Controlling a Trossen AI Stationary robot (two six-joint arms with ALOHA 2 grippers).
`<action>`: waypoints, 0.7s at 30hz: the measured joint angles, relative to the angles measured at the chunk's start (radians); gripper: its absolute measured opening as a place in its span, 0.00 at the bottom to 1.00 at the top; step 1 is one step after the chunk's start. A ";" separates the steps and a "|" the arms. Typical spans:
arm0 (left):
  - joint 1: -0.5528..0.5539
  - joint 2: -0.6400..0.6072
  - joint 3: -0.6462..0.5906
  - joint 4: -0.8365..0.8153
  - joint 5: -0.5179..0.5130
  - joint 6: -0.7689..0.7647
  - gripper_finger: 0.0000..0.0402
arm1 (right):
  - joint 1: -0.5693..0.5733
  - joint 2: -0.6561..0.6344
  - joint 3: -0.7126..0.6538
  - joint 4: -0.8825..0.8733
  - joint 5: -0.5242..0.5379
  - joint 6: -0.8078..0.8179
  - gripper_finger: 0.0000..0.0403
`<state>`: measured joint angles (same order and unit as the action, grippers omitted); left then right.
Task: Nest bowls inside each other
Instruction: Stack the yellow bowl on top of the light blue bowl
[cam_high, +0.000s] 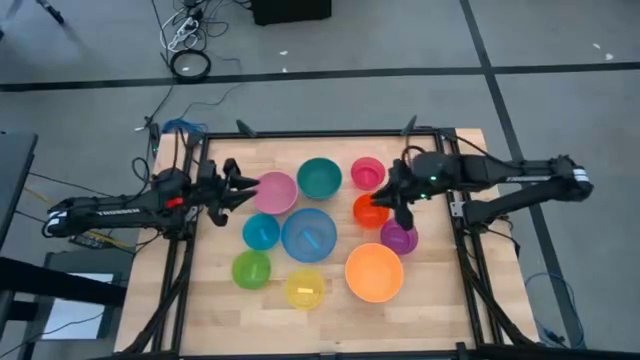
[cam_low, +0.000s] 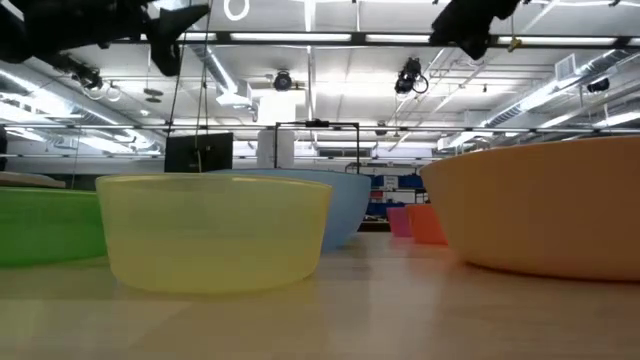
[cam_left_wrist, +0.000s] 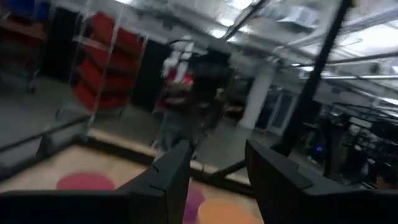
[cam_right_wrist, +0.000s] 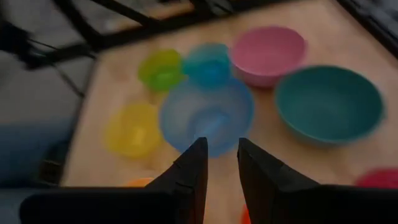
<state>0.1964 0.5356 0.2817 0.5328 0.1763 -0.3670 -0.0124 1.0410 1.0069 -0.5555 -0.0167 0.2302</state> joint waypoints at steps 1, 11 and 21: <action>0.000 0.000 0.000 0.010 0.002 0.005 0.41 | -0.002 0.025 0.019 -0.006 0.006 -0.002 0.20; -0.004 0.002 0.000 -0.122 -0.055 0.024 0.41 | -0.003 0.156 0.055 0.217 -0.298 -0.048 0.20; -0.057 0.026 0.041 -0.393 -0.240 0.108 0.41 | 0.019 0.201 0.054 0.275 -0.311 0.138 0.20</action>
<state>0.1392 0.5620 0.3224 0.1394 -0.0638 -0.2588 0.0068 1.2424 1.0606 -0.2806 -0.3279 0.3677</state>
